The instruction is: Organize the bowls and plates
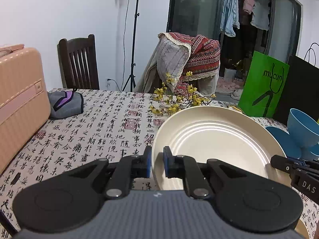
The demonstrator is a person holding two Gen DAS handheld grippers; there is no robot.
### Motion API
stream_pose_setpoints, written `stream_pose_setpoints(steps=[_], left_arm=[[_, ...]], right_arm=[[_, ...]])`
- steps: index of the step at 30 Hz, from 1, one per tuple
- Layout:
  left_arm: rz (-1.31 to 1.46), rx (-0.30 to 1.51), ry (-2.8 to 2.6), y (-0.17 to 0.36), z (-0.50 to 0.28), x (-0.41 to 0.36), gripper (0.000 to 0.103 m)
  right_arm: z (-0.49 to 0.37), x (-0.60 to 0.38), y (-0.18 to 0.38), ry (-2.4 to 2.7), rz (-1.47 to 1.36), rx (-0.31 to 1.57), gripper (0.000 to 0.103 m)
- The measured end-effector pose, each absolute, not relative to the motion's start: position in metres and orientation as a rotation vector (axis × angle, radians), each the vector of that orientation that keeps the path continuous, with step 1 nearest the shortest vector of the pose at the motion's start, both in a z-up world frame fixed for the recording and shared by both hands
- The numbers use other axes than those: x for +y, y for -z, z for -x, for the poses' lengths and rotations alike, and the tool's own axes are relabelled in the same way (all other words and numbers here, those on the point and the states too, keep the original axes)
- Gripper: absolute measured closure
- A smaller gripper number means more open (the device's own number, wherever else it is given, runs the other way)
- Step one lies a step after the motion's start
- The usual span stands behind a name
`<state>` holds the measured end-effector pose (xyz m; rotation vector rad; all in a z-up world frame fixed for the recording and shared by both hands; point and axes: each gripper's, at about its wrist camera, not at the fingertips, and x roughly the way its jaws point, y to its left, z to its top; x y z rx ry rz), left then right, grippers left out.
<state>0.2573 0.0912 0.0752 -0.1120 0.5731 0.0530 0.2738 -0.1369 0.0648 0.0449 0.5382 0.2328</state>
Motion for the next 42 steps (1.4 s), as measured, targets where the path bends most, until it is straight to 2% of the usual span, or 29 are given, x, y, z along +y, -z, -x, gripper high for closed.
stream_pose_setpoints(steps=[42], left_arm=[[0.131,0.547,-0.075,-0.077,-0.168,0.091,0.092]], right_arm=[[-0.202,-0.140,-0.063,-0.279,-0.073,0.524,0.093]])
